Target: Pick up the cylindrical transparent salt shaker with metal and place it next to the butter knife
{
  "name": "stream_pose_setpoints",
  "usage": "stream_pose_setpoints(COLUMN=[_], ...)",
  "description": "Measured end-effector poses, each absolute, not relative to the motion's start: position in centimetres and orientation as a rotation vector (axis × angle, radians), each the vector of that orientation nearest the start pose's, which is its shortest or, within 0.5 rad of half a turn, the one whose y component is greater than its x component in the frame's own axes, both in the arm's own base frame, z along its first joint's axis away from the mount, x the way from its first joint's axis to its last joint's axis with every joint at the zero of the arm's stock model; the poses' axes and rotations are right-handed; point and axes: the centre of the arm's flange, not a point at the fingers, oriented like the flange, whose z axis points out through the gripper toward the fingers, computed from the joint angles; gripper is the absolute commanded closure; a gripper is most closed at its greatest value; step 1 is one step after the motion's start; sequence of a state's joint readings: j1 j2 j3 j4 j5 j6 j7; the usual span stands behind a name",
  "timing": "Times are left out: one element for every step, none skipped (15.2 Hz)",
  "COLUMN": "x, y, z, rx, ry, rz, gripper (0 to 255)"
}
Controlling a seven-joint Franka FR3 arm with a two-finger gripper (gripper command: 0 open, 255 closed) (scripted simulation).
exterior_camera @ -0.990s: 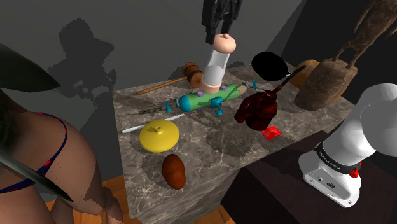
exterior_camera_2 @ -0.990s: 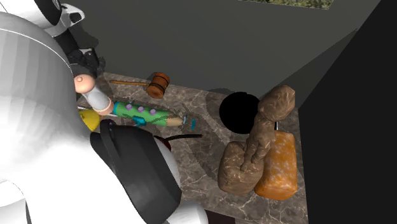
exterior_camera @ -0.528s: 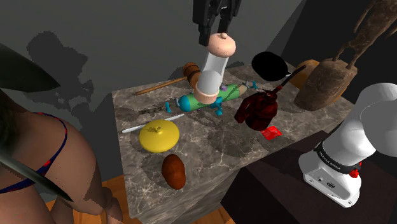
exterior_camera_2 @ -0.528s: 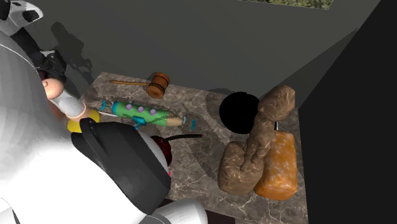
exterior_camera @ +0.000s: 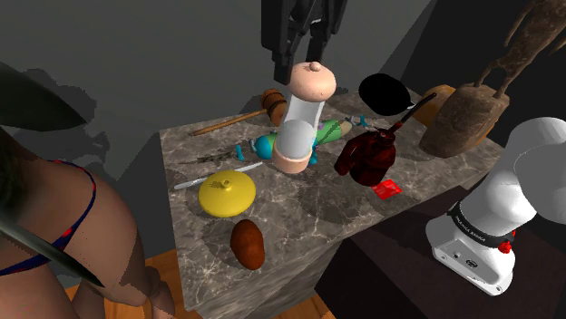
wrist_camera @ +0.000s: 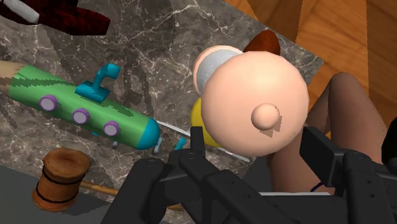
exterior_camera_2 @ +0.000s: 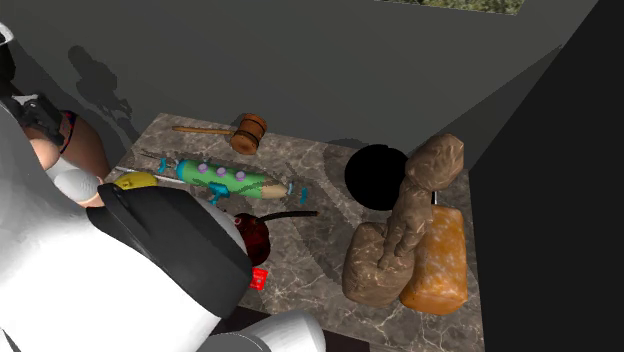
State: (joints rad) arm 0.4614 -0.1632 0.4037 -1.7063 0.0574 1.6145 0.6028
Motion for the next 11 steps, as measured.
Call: stream_pose_setpoints(x=[31.3, 31.3, 31.4, 31.4, 31.4, 31.4, 31.4, 31.4, 31.5, 31.5, 31.5], y=[40.5, 40.5, 40.4, 40.4, 40.5, 40.6, 40.6, 40.6, 40.4, 40.5, 40.4], z=[63.9, 63.4, 62.8, 62.4, 61.7, 61.2, 60.7, 60.2, 59.6, 59.1, 58.6], rx=[-3.081, -3.081, -3.081, -3.081, -3.081, -3.081, -3.081, -3.081, -3.081, -3.081, -3.081], ry=[-0.4, -0.4, -0.4, -0.4, -0.399, -0.4, -0.4, -0.4, -0.4, -0.399, -0.4], rz=[-0.074, -0.074, -0.074, -0.074, -0.074, -0.074, -0.074, -0.074, -0.074, -0.074, -0.074], gripper=[255, 255, 255, 255, 255, 255, 255, 255, 255, 255, 255])
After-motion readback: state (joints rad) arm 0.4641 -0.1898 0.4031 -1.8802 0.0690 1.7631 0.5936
